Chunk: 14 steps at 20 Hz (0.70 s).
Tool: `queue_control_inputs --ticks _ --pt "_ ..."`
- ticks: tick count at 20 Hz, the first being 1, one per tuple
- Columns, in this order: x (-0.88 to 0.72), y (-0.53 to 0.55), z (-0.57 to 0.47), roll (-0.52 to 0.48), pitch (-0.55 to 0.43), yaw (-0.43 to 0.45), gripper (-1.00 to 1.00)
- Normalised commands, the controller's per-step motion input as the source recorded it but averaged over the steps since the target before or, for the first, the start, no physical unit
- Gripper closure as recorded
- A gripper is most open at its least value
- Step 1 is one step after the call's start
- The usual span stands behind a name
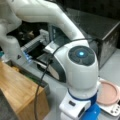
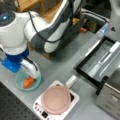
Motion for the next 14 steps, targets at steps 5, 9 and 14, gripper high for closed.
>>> queue_control_inputs --ticks 5,9,14 --pt "-0.03 0.01 -0.18 0.193 -0.002 0.015 -1.00" --pt "0.00 0.04 -0.13 0.126 -0.033 -0.015 -1.00" --pt "0.02 0.02 -0.09 0.139 -0.101 0.056 -1.00"
